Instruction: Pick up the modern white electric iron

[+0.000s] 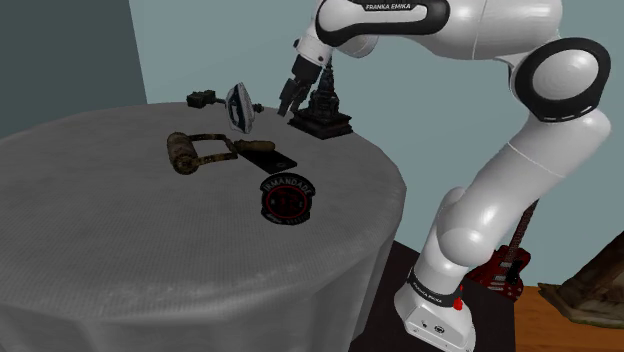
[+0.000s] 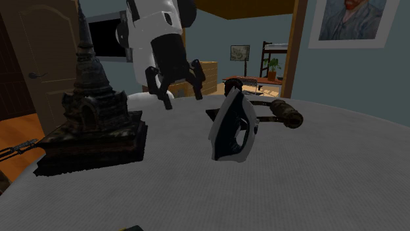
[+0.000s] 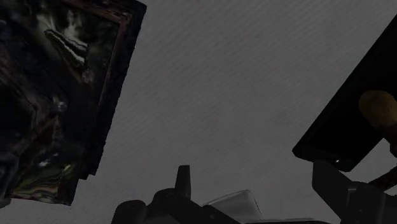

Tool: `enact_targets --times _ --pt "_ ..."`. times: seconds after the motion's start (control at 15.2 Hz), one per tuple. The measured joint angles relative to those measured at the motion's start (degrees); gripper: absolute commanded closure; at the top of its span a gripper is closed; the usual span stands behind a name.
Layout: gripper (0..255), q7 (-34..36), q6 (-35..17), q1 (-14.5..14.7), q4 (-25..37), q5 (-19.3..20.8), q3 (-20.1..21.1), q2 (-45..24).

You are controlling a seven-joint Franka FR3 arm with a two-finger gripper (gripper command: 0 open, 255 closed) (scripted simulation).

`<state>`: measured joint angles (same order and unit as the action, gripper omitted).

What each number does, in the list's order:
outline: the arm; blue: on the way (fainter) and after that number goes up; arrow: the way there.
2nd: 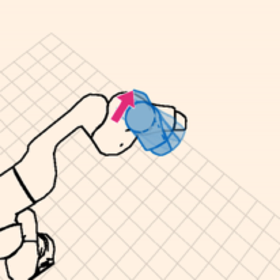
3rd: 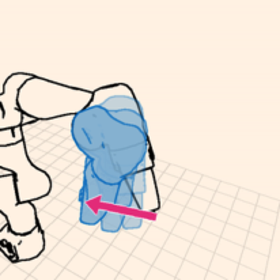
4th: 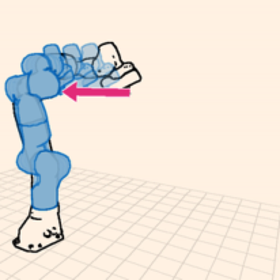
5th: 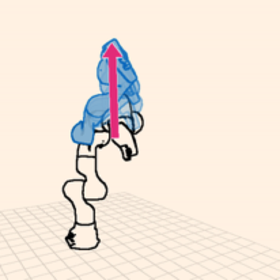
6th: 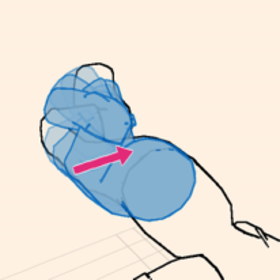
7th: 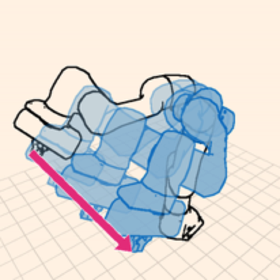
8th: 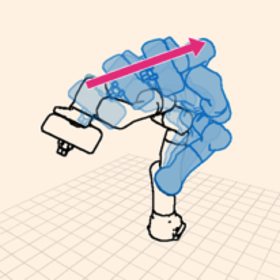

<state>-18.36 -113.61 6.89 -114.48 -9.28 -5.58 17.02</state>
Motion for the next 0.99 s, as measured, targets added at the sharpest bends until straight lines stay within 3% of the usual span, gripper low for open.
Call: enact_targets --times 0.53,0.92,0.99 --pt "0 -8.7 -3.1 2.3 15.5 -7.5 -1.3 -12.7" --pt "0 -14.0 -1.3 2.3 31.7 -13.2 -1.2 -23.4" --pt "0 -14.6 -1.7 2.3 31.8 -13.7 -1.1 -23.6"
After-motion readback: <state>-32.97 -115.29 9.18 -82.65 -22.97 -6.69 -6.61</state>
